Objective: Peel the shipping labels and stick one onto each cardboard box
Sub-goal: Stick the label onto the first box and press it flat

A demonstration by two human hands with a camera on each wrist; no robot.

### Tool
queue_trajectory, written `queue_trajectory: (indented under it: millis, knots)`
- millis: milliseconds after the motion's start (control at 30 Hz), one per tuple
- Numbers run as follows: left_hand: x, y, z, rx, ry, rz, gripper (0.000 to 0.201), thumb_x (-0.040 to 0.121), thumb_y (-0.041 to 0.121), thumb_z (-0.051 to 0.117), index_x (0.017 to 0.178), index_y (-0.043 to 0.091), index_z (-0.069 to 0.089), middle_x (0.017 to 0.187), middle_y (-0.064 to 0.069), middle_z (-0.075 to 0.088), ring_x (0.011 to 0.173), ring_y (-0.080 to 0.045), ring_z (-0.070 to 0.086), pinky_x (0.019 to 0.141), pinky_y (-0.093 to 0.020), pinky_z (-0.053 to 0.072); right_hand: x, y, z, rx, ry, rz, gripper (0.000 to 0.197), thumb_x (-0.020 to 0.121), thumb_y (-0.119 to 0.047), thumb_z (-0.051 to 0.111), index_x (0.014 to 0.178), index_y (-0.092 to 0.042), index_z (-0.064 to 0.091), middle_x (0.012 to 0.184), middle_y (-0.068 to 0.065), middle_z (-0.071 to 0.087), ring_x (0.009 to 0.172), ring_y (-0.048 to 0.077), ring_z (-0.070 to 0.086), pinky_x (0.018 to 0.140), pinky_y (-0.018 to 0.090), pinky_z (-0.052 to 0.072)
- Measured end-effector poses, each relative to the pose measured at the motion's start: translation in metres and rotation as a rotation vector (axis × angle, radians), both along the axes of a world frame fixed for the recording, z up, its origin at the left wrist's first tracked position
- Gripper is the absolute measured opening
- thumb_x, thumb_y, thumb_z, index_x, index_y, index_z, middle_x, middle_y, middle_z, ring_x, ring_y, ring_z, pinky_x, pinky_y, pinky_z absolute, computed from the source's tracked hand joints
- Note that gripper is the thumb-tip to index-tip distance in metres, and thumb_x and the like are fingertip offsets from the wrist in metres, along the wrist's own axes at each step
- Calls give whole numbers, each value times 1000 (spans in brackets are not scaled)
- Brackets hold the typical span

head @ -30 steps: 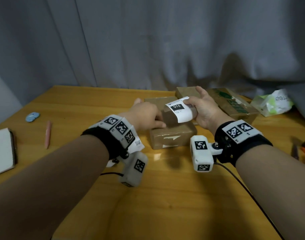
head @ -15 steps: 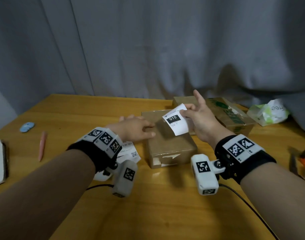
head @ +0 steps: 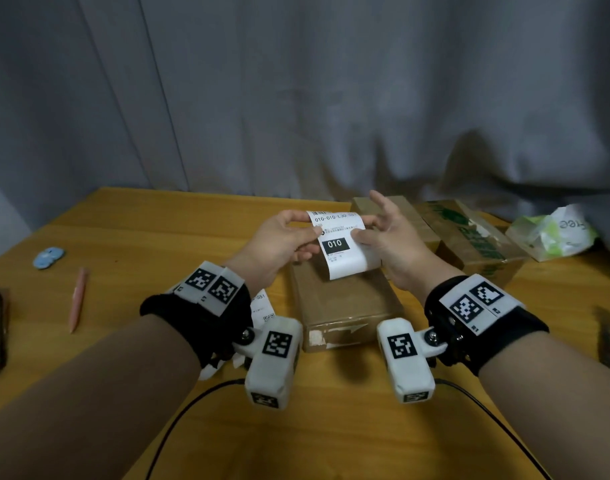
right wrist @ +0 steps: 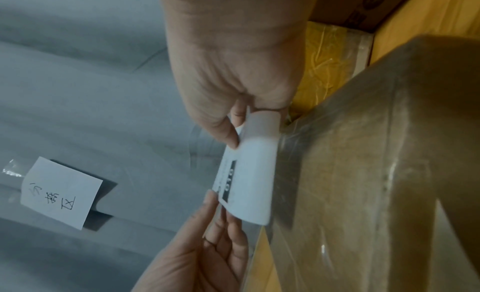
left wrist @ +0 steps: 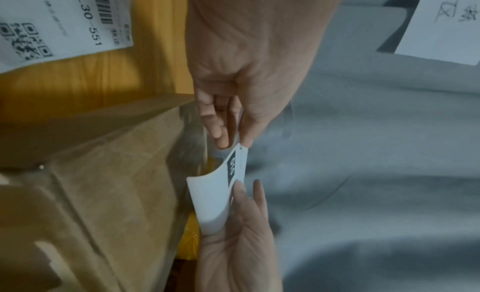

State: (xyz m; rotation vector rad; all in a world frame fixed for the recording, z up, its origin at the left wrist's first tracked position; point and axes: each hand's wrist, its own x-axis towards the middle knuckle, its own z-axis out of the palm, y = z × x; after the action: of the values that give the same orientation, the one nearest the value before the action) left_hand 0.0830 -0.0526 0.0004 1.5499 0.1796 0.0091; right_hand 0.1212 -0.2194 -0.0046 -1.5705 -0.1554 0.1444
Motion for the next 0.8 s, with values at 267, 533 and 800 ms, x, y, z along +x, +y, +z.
queue_trajectory:
  millis: [267,533,800]
  knots:
    - [5,0,-7,179,5,-61,56,89,1,56,140,15,36,76,-4,60,58,-8,56,55,-18,49,0,2,9,-354,58,60,49,84,8,60,122,-19,44,97,8,58,86,23,61,65,36,55]
    - [3,-2,-2,159,63,-110,69,86,-1,60,143,18,27,79,-6,61,48,-7,56,43,-16,48,0,-1,16,-389,108,107,23,86,7,59,91,-15,53,97,7,61,77,21,63,55,33,55]
    - [10,-11,-17,279,147,-61,60,85,-5,59,137,10,31,93,-12,59,49,-11,50,36,-15,44,0,5,3,-572,89,105,22,84,5,61,82,-16,56,87,3,57,79,20,59,59,28,51]
